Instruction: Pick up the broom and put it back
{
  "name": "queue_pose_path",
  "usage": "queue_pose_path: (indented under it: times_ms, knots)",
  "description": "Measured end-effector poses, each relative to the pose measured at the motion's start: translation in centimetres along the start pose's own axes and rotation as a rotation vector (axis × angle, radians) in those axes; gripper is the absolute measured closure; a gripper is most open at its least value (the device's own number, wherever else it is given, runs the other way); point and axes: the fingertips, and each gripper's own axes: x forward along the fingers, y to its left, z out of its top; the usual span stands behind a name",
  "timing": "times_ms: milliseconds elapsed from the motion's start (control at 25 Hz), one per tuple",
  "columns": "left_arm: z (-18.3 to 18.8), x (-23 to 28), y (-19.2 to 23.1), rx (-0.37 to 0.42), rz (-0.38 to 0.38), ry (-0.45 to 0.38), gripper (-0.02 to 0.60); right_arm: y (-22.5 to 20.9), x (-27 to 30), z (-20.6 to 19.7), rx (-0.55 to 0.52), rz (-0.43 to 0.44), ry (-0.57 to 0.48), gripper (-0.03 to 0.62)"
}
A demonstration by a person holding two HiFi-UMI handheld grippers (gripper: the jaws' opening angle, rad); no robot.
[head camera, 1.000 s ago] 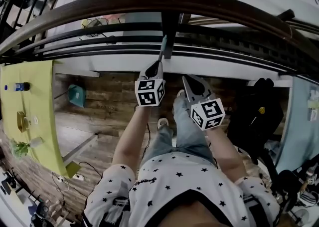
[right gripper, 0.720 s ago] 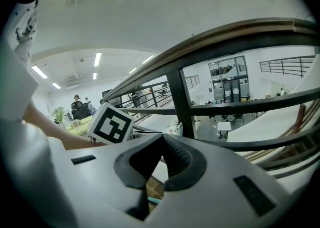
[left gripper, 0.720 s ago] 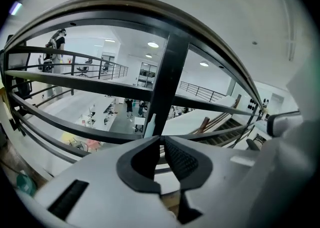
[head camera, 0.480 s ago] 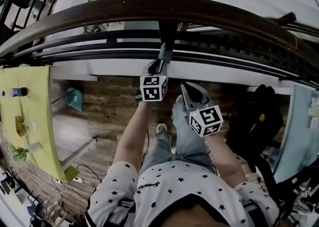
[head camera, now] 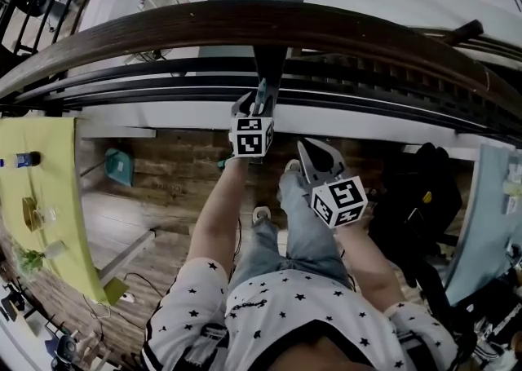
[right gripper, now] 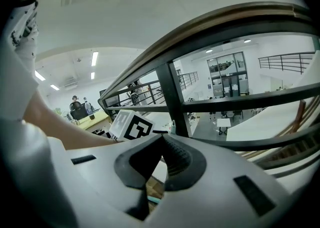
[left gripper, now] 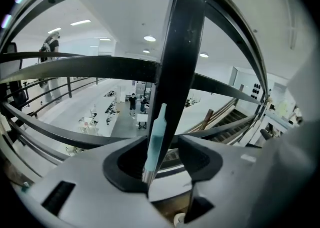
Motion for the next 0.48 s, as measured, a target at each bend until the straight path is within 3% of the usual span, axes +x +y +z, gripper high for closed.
queue_pose_path:
  times_ms: [480]
  knots:
    - [-0.6,3.4,0.6,0.039,0.024,0.049,0.385,-1.7,0.3,0.3,0.012,-0.021,0.003,0.600]
